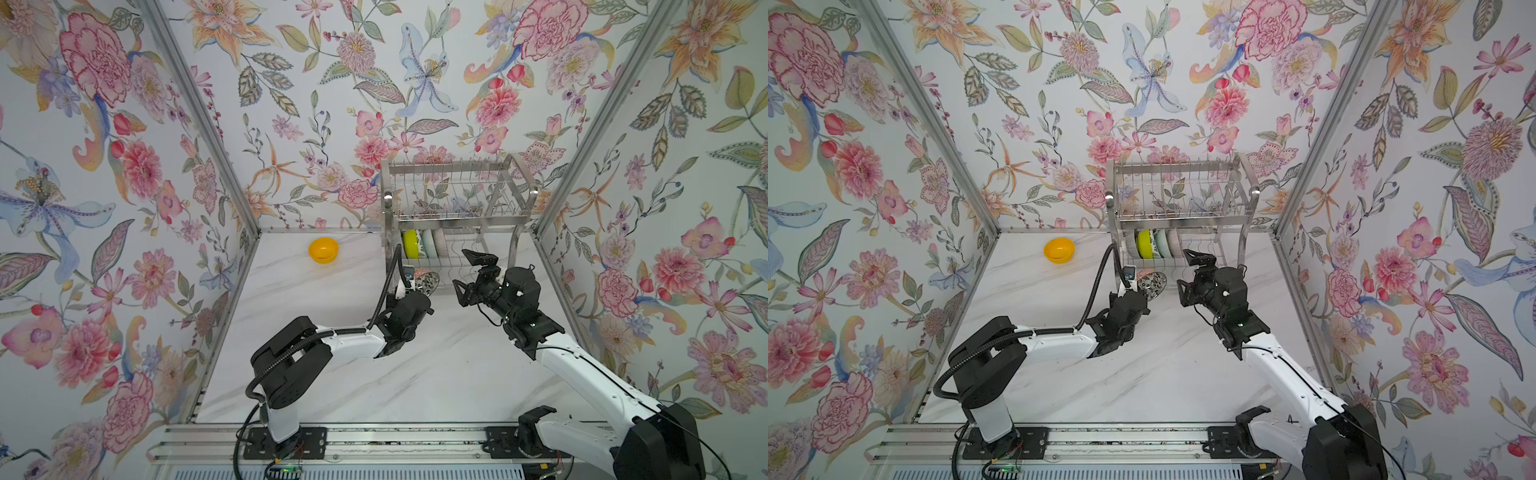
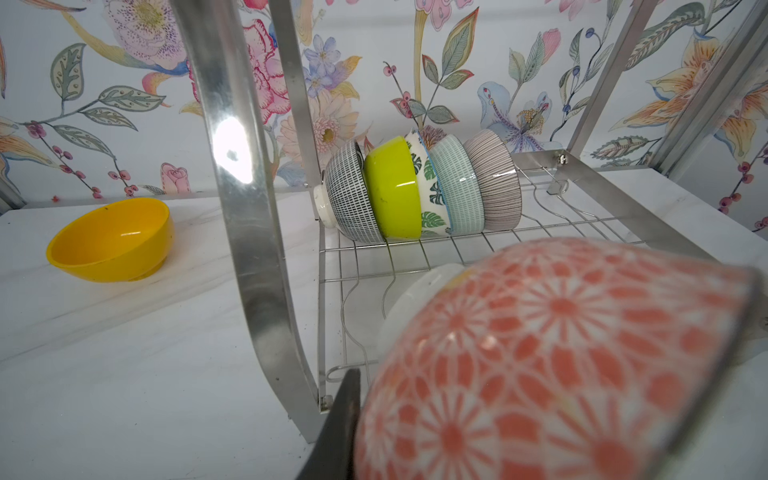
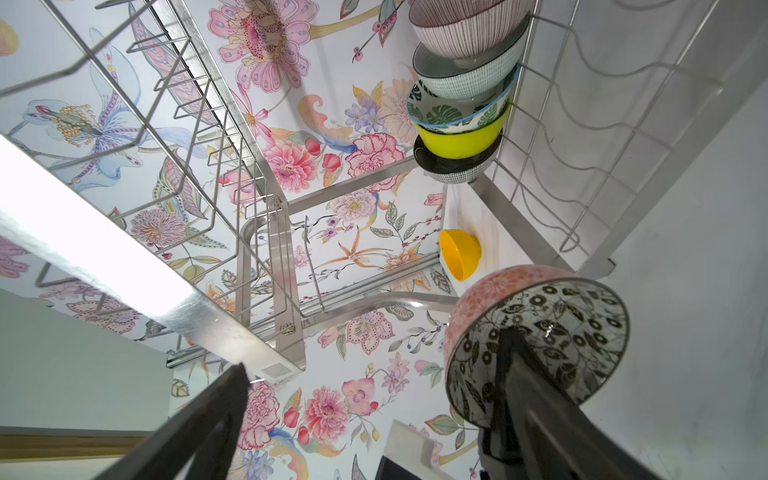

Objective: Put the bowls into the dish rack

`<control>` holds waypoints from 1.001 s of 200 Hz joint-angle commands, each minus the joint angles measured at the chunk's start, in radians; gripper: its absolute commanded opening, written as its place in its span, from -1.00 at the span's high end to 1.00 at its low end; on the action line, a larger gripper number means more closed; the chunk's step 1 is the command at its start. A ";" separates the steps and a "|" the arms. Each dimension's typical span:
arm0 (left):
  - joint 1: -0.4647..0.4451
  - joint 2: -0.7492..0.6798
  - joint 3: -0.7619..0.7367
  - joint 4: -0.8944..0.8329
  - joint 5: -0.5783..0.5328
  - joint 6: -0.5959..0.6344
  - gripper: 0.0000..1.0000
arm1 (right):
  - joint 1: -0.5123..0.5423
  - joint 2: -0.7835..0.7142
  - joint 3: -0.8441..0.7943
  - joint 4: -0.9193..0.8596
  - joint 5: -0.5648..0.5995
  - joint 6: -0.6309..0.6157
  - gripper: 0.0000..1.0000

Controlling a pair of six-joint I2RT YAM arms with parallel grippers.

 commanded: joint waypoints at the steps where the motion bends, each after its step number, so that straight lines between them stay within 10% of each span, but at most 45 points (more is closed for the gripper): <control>1: -0.016 0.010 0.044 0.093 -0.002 0.021 1.00 | 0.025 0.021 -0.016 0.072 0.017 0.082 -0.93; 100: -0.035 0.017 0.045 0.140 0.007 0.050 1.00 | 0.099 0.159 0.005 0.188 0.054 0.145 -0.68; 200: -0.038 0.027 0.013 0.191 0.009 0.079 1.00 | 0.110 0.250 0.033 0.271 0.074 0.168 0.07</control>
